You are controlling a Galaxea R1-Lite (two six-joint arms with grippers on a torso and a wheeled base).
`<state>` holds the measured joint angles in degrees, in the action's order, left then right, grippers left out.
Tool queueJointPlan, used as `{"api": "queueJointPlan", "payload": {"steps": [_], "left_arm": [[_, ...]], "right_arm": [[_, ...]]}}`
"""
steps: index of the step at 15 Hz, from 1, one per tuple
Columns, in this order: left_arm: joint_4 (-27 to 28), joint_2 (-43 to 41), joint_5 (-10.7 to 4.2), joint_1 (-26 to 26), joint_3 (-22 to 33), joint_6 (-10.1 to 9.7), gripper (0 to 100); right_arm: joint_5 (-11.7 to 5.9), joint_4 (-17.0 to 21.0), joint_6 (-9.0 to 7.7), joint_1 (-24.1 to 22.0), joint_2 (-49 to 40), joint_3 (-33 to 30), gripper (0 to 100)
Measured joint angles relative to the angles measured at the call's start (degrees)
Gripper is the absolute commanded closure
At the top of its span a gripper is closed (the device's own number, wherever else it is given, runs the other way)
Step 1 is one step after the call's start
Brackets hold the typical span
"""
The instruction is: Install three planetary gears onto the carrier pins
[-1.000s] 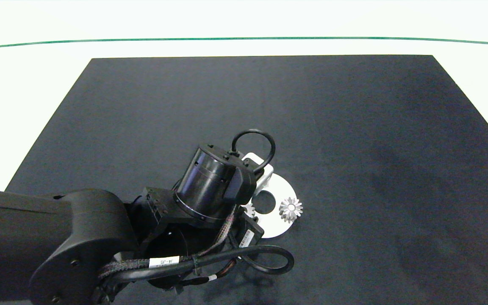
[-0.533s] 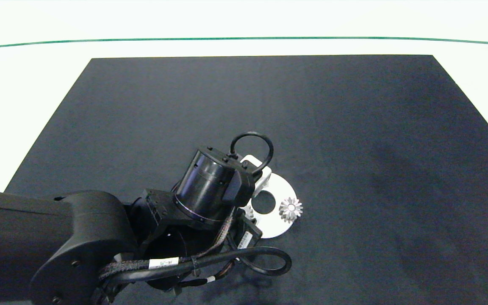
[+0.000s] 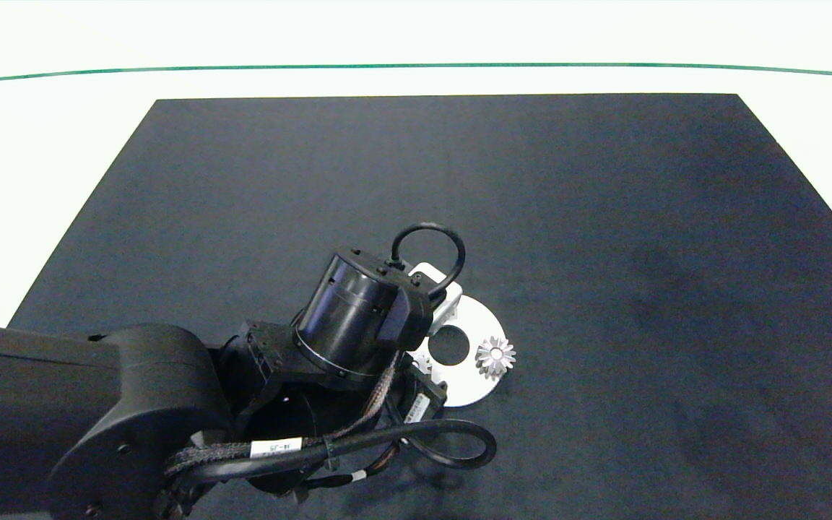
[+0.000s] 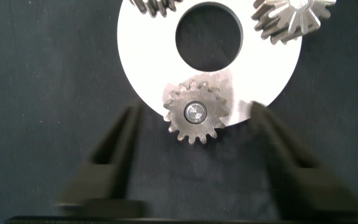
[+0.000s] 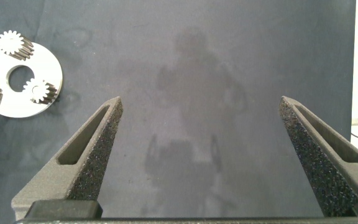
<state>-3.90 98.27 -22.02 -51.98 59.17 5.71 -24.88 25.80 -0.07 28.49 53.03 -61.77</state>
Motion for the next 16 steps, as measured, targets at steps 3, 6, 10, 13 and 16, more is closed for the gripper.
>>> {"api": "queueJointPlan", "payload": {"steps": [3, 6, 10, 13, 16], "left_arm": [[0.3, -4.4, -0.04, 3.8, -0.3, 0.18, 0], [0.2, -13.0, -0.06, 15.2, -3.9, 1.97, 0], [0.0, -27.9, 0.16, 35.3, -11.9, 2.41, 0], [-0.2, -39.5, 0.27, 41.6, -17.2, 2.69, 0], [-0.2, -51.8, 0.13, 43.8, -20.3, 3.74, 0]], "right_arm": [[-0.11, 0.2, -0.59, -0.1, -0.4, 0.3, 0], [-0.44, 0.4, -2.84, -0.8, -2.4, 3.3, 0], [-4.56, 0.2, -9.13, -7.5, -10.0, 9.9, 0], [-9.16, 0.1, -12.57, -14.9, -18.4, 13.0, 0], [-11.28, 0.0, -13.7, -24.1, -26.4, 15.3, 0]]}}
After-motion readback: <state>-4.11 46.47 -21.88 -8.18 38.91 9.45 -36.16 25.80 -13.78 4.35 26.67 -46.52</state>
